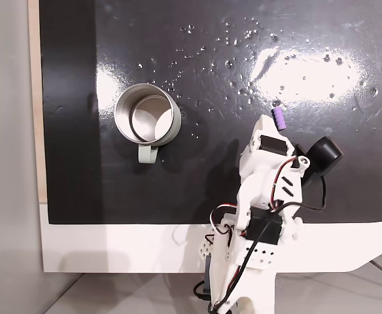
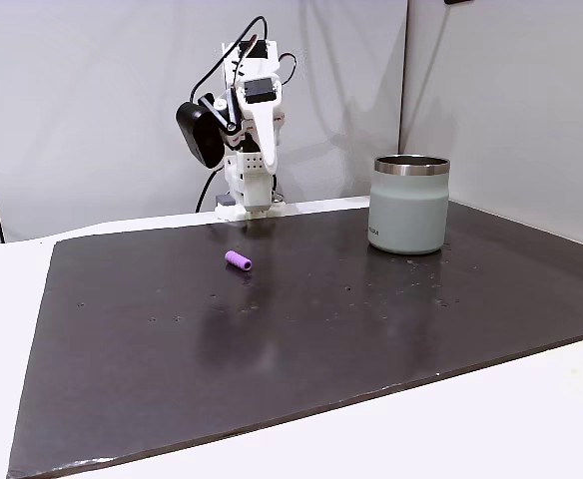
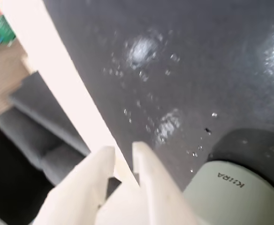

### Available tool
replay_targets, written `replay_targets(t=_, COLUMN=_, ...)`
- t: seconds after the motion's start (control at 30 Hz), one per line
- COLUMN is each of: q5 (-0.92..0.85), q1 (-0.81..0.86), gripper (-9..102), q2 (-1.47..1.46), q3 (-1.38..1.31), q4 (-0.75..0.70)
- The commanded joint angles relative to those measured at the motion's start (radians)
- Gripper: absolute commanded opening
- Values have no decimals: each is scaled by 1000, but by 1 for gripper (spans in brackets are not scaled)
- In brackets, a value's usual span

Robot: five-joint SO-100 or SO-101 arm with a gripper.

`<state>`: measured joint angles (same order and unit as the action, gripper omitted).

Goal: Grasp a pengrip and put it in the cup.

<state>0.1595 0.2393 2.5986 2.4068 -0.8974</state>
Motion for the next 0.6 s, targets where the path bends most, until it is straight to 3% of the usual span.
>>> replay_targets(t=0.0, q5=41, q1=48, gripper=0, q2=-181, q3=-225, q4=-64)
replay_targets(t=0.3, q5=155, q1=107, gripper=1, q2=-595, q3=-589, q4=-307)
replay_targets(t=0.57, q5=239, q1=161, gripper=15, q2=-825, q3=-678, q4=-410)
